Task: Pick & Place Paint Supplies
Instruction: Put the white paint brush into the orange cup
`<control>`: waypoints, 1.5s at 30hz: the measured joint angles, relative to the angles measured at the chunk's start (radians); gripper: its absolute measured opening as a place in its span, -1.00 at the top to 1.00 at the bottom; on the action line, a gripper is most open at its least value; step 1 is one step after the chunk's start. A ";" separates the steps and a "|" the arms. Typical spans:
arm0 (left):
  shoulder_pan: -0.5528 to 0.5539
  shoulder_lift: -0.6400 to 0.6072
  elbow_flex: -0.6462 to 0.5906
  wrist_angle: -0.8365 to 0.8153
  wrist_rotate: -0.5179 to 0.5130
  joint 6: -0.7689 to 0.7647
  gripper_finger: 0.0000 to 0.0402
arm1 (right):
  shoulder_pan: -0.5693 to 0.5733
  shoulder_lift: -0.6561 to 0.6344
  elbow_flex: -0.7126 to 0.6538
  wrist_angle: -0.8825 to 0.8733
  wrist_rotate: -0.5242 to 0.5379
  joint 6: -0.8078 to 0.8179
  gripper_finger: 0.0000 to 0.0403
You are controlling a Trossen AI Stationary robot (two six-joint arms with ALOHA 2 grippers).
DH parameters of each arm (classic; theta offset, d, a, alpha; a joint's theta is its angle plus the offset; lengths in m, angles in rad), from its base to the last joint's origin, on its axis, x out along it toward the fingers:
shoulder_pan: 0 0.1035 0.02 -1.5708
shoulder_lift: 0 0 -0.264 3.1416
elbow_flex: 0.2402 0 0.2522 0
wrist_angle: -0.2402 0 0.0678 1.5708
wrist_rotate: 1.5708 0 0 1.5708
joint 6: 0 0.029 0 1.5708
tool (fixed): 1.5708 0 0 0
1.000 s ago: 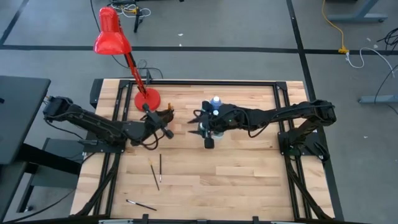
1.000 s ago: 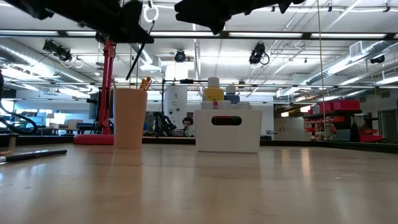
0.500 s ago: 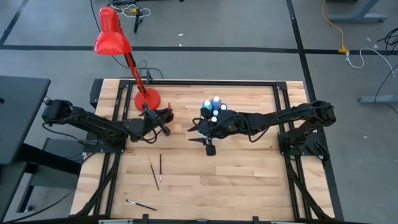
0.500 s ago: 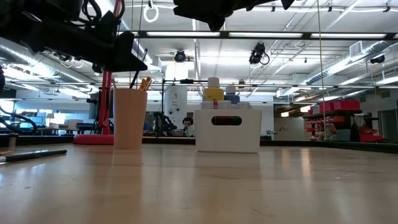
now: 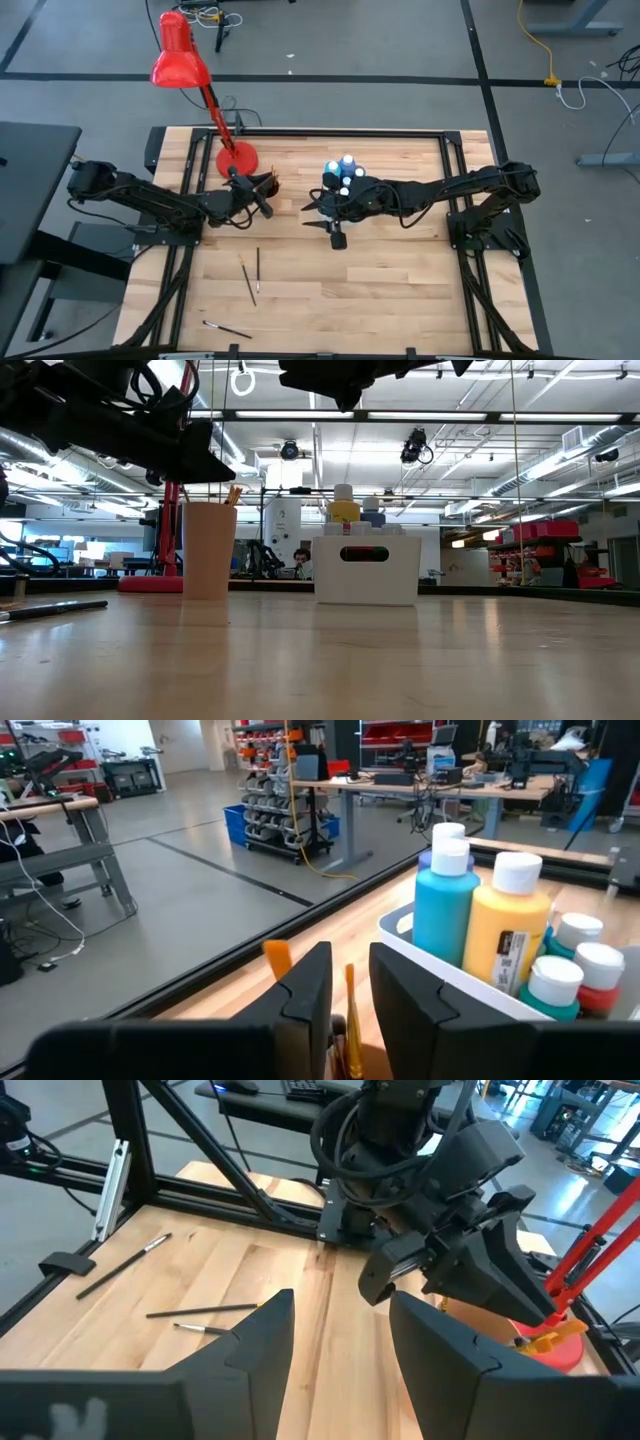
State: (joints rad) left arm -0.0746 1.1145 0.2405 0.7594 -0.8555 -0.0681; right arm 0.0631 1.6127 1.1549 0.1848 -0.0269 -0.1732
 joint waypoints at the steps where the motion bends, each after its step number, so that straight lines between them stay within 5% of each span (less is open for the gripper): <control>1: 0.000 0.000 0.000 0.005 0.001 0.000 0.60 | 0.000 0.000 0.000 0.000 0.000 0.001 0.16; 15: -0.121 -0.088 0.137 0.011 0.178 0.208 0.60 | 0.000 0.001 0.000 -0.031 -0.076 0.009 0.16; 24: -0.299 -0.092 0.279 -0.319 0.165 0.207 0.40 | 0.001 0.001 0.000 -0.033 -0.148 0.059 0.16; 28: -0.347 -0.080 0.403 -0.618 0.251 0.082 0.27 | 0.003 0.001 0.000 -0.031 -0.147 0.059 0.16; 34: -0.414 -0.063 0.556 -1.070 0.598 -0.168 0.19 | 0.004 0.001 0.000 -0.032 -0.147 0.057 0.16; 38: -0.472 -0.051 0.566 -1.148 0.745 -0.420 0.22 | 0.004 0.001 0.000 -0.038 -0.147 0.057 0.16; 45: -0.627 0.085 0.565 -1.162 0.826 -0.867 0.27 | 0.004 0.001 0.000 -0.052 -0.149 0.054 0.16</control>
State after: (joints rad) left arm -0.7015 1.1999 0.8059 -0.4031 -0.0295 -0.9355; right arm 0.0673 1.6138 1.1553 0.1332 -0.1757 -0.1188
